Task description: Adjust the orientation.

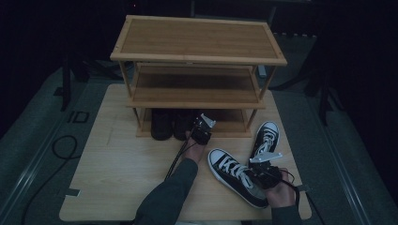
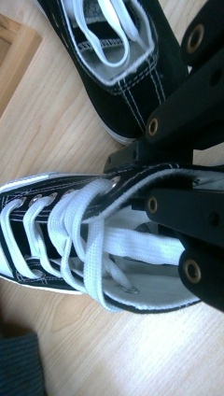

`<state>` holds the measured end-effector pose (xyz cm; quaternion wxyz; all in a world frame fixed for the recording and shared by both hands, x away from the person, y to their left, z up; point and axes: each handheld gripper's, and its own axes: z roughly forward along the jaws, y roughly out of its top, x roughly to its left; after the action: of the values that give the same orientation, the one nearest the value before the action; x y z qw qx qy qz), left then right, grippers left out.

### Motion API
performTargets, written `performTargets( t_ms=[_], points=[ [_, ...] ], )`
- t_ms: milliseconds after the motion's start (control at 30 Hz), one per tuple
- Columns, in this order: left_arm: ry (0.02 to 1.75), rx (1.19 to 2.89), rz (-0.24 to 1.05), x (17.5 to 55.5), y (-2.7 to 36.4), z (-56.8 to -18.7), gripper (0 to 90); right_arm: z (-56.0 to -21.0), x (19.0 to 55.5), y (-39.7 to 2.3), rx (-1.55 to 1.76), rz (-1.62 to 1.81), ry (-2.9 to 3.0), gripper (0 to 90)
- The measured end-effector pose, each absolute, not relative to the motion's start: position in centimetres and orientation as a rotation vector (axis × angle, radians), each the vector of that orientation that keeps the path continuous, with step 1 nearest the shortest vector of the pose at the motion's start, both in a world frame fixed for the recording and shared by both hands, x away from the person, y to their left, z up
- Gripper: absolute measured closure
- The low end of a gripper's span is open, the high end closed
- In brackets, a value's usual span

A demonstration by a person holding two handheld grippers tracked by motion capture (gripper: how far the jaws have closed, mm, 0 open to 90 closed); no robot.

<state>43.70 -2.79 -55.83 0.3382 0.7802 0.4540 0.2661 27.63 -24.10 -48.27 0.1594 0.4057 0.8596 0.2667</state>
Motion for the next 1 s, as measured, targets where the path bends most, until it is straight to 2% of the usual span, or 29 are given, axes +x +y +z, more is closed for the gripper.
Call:
performTargets(
  t_ms=[1000],
  points=[
    [1.189,2.024,0.687,43.7,-2.8,-55.8,89.3,-43.3,28.4,-25.5,1.148,0.817,2.403,88.5]
  ],
)
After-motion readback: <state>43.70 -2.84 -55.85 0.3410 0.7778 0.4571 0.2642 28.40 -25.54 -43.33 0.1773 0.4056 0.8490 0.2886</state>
